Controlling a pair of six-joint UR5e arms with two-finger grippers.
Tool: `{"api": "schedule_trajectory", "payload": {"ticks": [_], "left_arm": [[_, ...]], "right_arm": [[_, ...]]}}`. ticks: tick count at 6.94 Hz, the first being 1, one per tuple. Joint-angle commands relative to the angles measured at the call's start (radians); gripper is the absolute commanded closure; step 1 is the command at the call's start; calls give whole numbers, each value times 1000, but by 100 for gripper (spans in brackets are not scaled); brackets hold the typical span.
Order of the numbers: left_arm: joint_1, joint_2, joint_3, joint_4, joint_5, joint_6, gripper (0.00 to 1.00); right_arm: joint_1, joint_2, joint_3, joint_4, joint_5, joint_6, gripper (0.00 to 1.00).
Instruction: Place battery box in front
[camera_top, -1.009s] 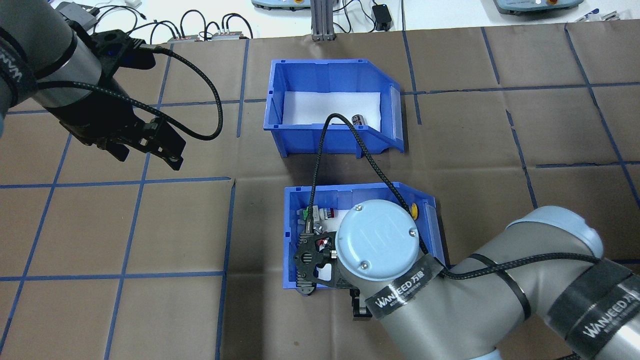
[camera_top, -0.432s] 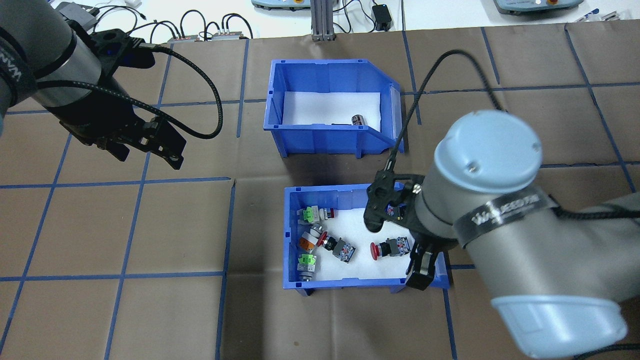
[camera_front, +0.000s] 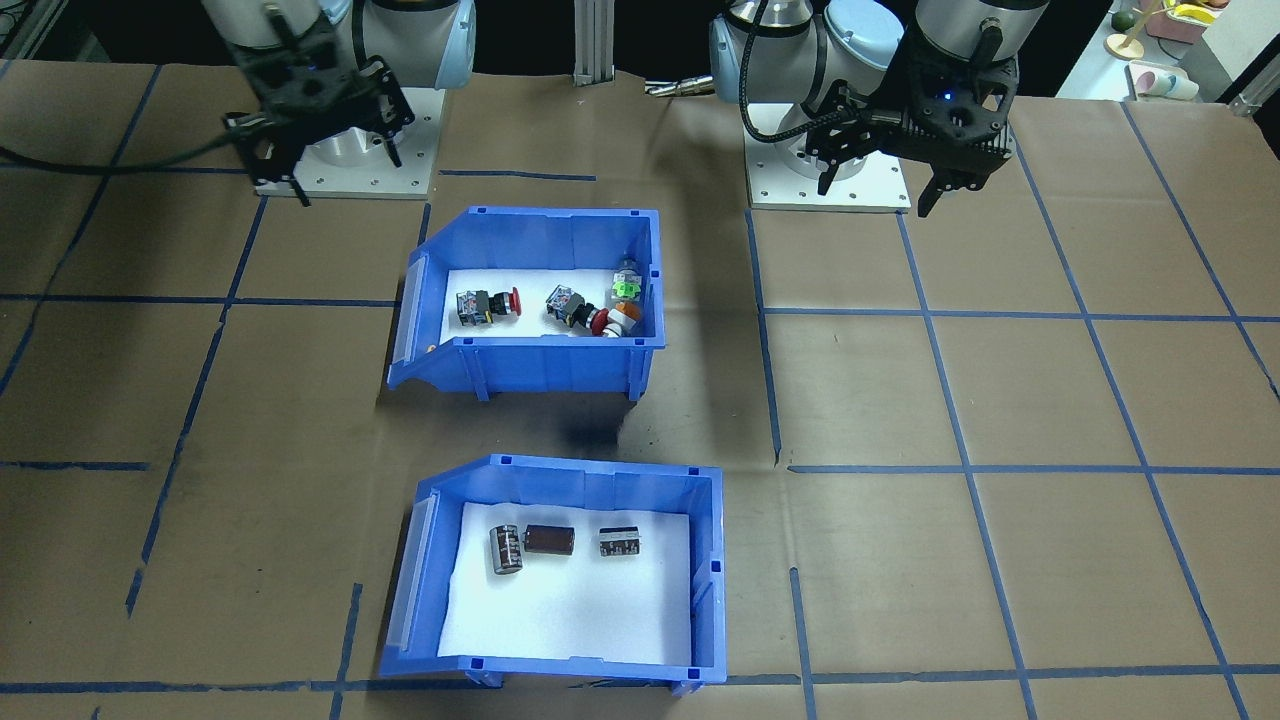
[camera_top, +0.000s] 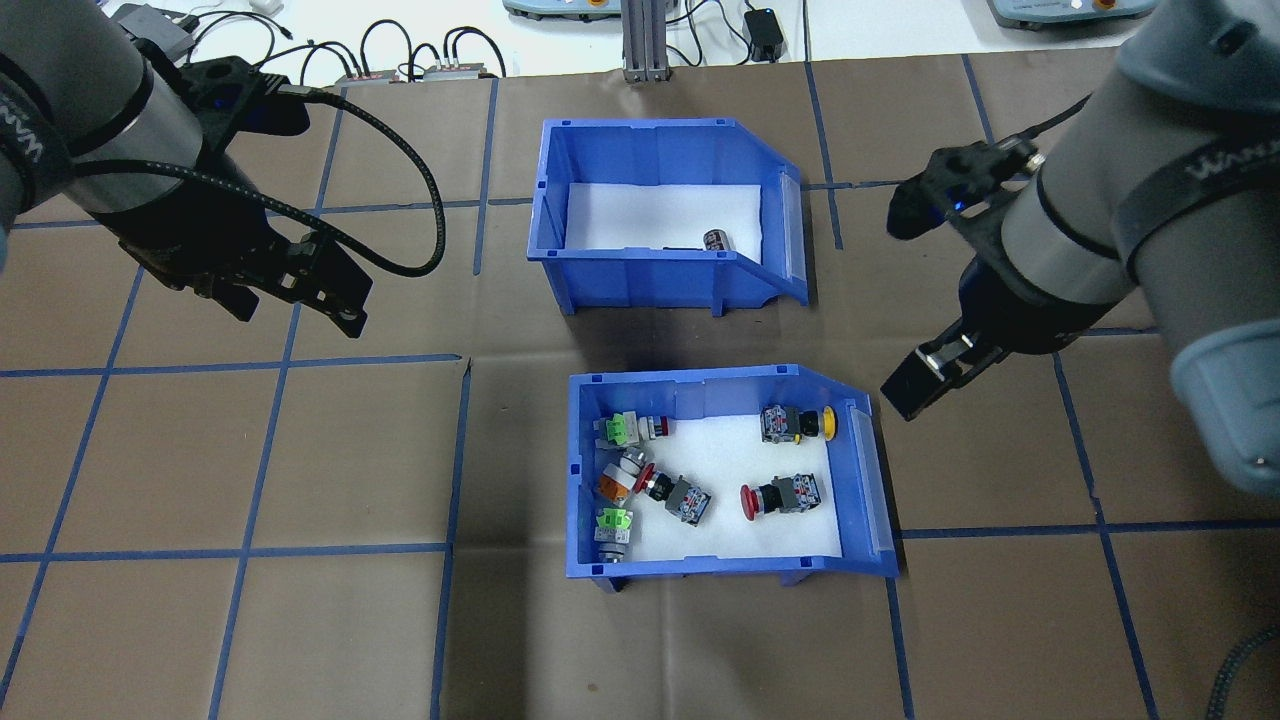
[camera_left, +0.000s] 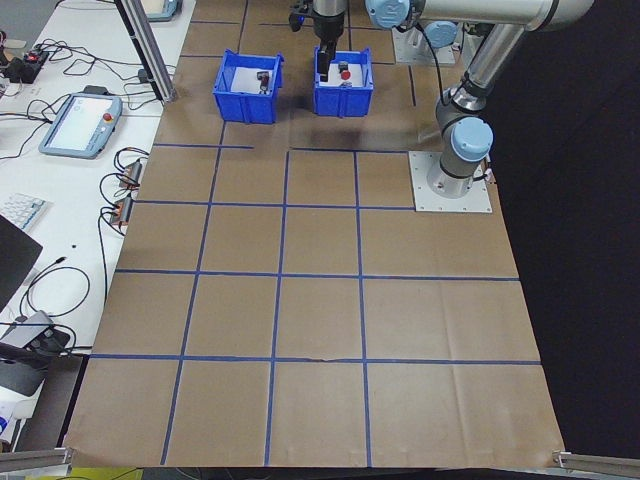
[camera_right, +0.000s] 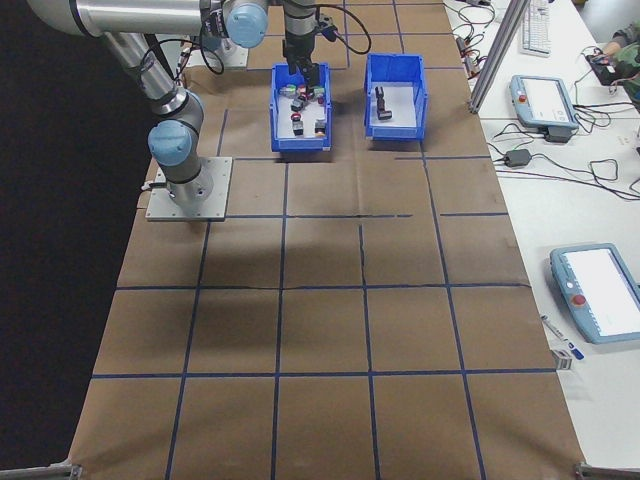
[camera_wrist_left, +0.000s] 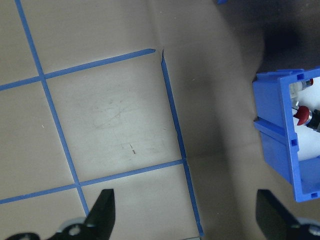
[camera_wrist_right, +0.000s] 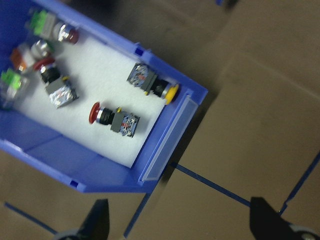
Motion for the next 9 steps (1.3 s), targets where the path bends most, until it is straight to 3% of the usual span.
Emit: {"api": "schedule_trajectory", "payload": {"ticks": [1, 2, 3, 5, 9], "left_arm": [[0, -6, 3, 9, 0, 0, 1], [0, -9, 2, 12, -1, -2, 1], [0, -11, 3, 15, -1, -2, 1], [0, -6, 0, 15, -1, -2, 1], [0, -8, 7, 15, -1, -2, 1]], "right_arm": [[-30, 120, -133, -17, 0, 488, 0], [-16, 196, -220, -13, -13, 584, 0], [1, 218, -241, -16, -23, 606, 0], [23, 216, -234, -16, -64, 615, 0], [21, 229, -231, -14, -66, 612, 0]]}}
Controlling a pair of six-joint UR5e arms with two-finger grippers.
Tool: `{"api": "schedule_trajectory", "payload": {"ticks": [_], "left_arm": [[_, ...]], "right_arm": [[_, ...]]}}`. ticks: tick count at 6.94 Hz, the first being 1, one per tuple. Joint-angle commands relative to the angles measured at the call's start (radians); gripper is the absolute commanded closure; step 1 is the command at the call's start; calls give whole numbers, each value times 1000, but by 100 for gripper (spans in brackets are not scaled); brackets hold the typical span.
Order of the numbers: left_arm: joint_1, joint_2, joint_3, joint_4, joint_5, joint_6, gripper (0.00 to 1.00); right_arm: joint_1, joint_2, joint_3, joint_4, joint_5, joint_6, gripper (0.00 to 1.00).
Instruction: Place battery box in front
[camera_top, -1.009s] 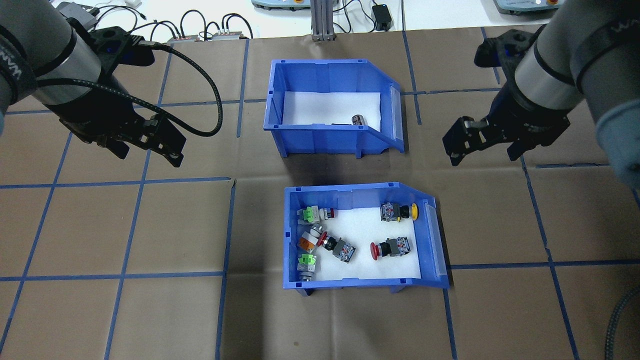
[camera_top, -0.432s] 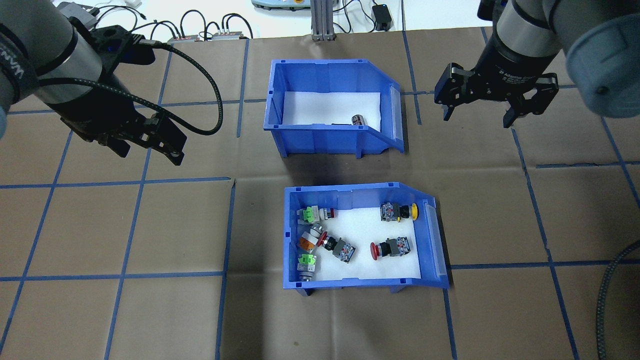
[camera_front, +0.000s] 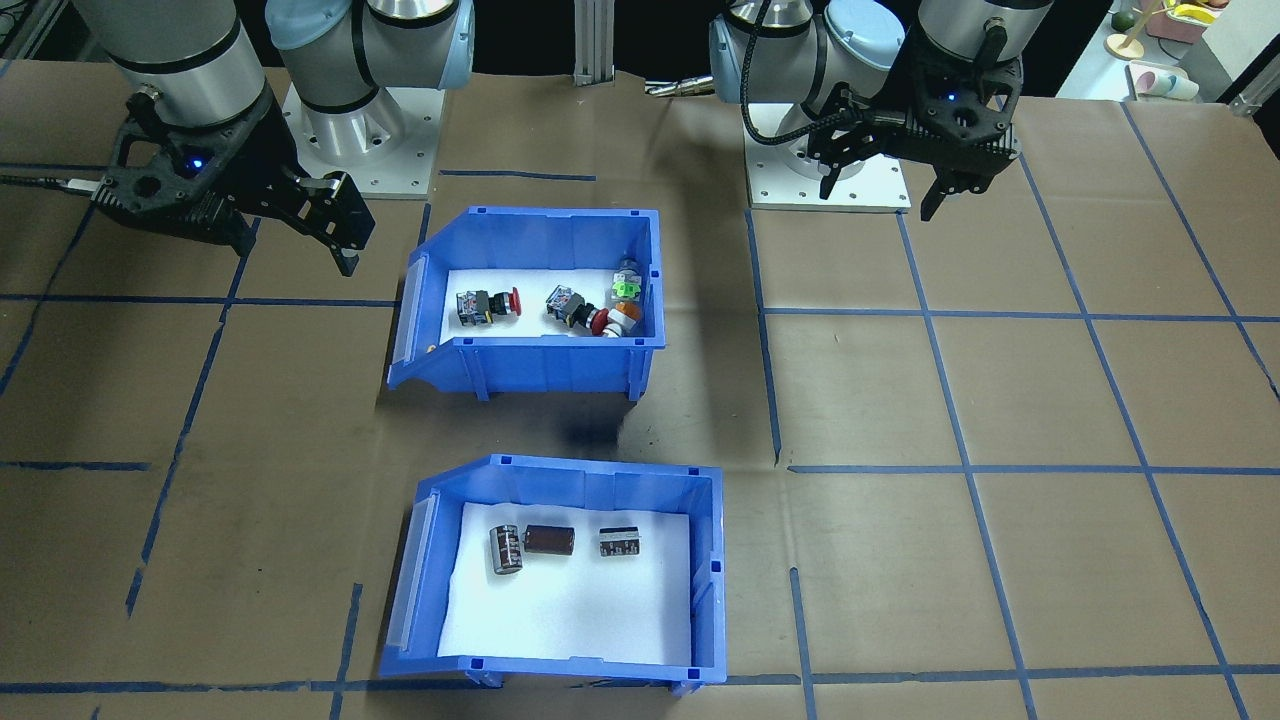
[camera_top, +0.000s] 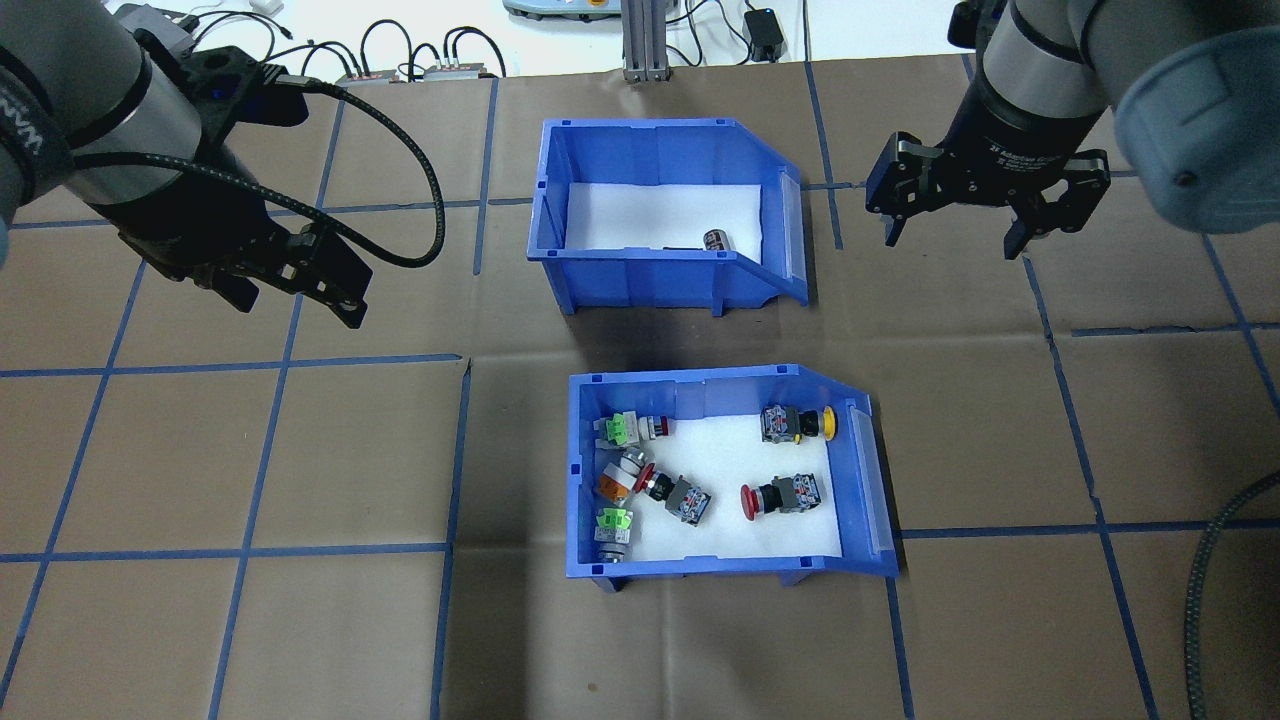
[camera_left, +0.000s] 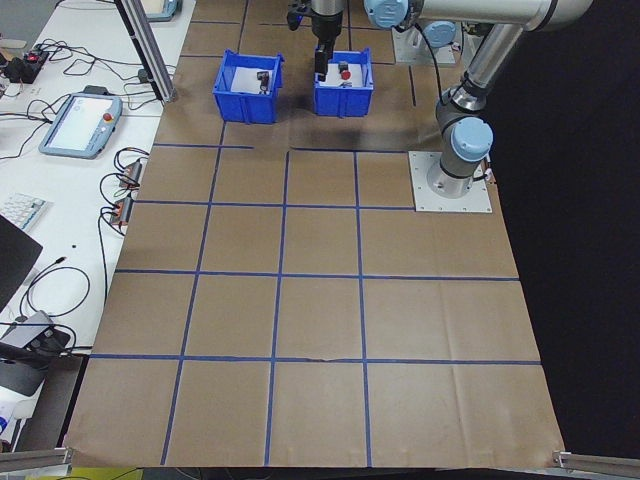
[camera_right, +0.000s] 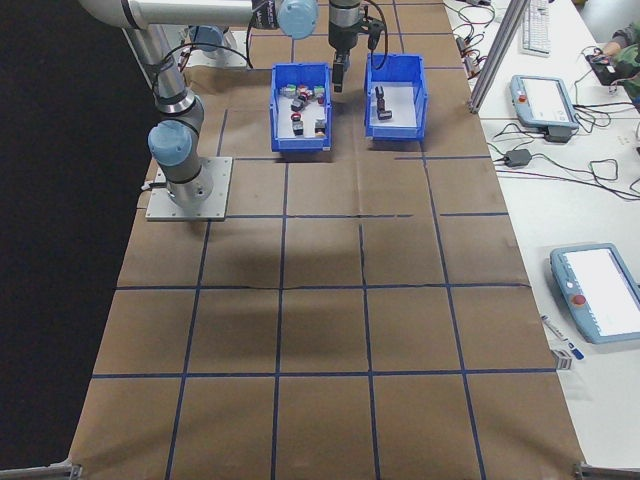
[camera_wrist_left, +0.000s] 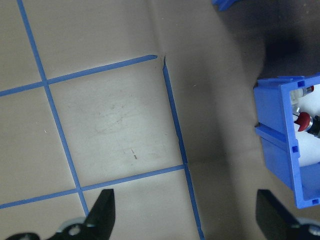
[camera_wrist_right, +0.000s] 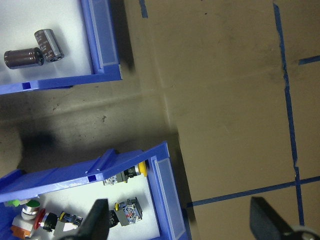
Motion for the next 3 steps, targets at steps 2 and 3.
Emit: {"api": "schedule_trajectory", "payload": {"ticks": [2, 3], "left_arm": [[2, -1, 1, 0, 0, 1, 1], [2, -3, 4, 0, 0, -1, 1]], "right_arm": [[0, 2, -1, 1, -1, 1, 0], [0, 3, -1, 1, -3, 1, 0]]}}
